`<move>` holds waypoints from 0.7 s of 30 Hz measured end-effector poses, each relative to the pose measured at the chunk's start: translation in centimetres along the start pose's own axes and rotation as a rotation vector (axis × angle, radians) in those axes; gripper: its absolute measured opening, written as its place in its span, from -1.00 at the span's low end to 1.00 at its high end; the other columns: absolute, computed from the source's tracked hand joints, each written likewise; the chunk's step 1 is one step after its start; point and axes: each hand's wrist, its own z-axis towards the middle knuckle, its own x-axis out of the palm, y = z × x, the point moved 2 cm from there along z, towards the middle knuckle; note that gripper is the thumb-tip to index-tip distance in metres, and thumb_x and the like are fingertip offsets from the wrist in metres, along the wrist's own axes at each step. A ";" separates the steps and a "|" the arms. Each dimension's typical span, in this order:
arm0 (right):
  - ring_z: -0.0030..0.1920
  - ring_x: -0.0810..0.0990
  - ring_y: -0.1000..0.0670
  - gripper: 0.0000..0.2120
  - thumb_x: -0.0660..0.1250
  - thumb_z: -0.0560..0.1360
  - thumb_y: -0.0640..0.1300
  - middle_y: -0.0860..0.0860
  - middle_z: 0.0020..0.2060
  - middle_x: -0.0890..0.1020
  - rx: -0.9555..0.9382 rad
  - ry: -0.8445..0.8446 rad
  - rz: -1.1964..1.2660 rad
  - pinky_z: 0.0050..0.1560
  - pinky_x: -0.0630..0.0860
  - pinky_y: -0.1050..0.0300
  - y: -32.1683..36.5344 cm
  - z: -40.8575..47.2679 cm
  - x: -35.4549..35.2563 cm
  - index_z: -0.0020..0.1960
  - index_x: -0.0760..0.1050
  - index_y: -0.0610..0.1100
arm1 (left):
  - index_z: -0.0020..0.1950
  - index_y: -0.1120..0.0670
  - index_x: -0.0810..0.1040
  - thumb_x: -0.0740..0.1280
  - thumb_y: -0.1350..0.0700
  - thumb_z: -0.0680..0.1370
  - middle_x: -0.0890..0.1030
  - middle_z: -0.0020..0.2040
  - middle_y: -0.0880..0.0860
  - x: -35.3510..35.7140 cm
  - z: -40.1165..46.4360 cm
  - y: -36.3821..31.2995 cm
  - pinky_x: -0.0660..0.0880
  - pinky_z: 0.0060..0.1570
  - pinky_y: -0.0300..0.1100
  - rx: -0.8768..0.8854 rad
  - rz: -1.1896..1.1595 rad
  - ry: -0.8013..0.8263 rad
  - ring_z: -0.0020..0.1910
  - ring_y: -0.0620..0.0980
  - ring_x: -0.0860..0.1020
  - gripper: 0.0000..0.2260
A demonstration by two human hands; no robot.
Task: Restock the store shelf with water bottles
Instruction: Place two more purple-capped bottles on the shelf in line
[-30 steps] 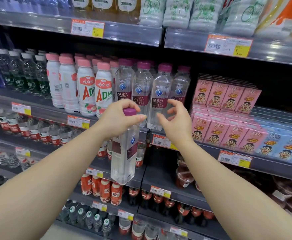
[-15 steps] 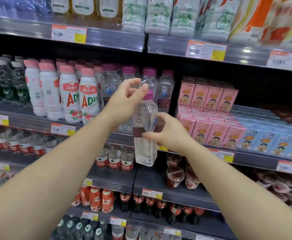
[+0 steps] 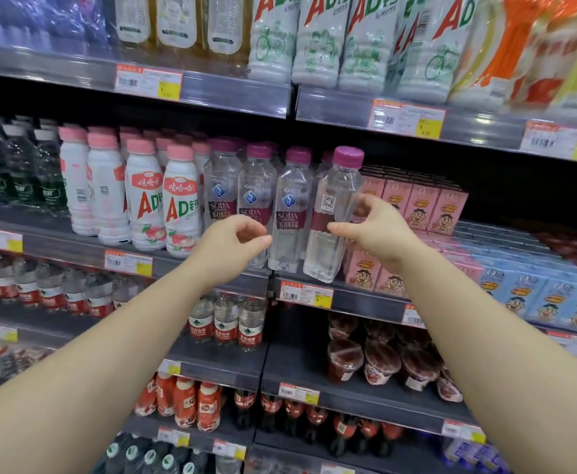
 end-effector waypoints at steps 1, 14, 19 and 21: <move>0.08 0.53 0.00 -0.27 0.51 0.41 -0.19 0.09 0.12 0.44 0.014 -0.009 0.005 0.05 0.62 0.00 -0.2 0.4 0.1 0.48 0.25 -0.12 | 0.05 0.00 0.57 0.39 0.03 0.54 0.60 -0.05 -0.12 0.1 -0.1 0.2 0.44 -0.08 -0.31 -0.005 0.011 0.005 -0.06 -0.20 0.54 -0.87; 0.22 0.52 -0.10 -0.19 0.54 0.37 0.00 -0.05 0.29 0.48 0.023 -0.077 -0.156 0.21 0.53 -0.09 -1.7 2.5 1.7 0.49 0.23 -0.10 | 0.08 0.01 0.57 0.40 0.03 0.53 0.61 -0.05 -0.13 1.5 -0.6 0.7 0.41 -0.14 -0.37 -0.006 0.057 0.039 -0.06 -0.24 0.54 -0.85; 0.33 0.45 -0.07 -0.24 0.49 0.43 -0.06 -0.04 0.39 0.43 -0.005 -0.027 -0.199 0.23 0.41 0.08 -1.4 2.2 0.9 0.51 0.19 -0.07 | 0.06 0.00 0.57 0.40 0.02 0.53 0.61 -0.05 -0.13 2.1 -0.6 0.6 0.41 -0.13 -0.39 -0.005 0.073 0.069 -0.05 -0.24 0.54 -0.86; 0.36 0.43 -0.07 -0.25 0.48 0.44 -0.12 -0.05 0.41 0.41 -0.003 0.019 -0.183 0.27 0.40 0.05 -1.4 2.3 0.4 0.52 0.18 -0.04 | 0.07 -0.01 0.57 0.40 0.01 0.53 0.61 -0.05 -0.13 2.1 -0.6 0.7 0.45 -0.07 -0.34 -0.013 0.077 0.084 -0.03 -0.21 0.56 -0.85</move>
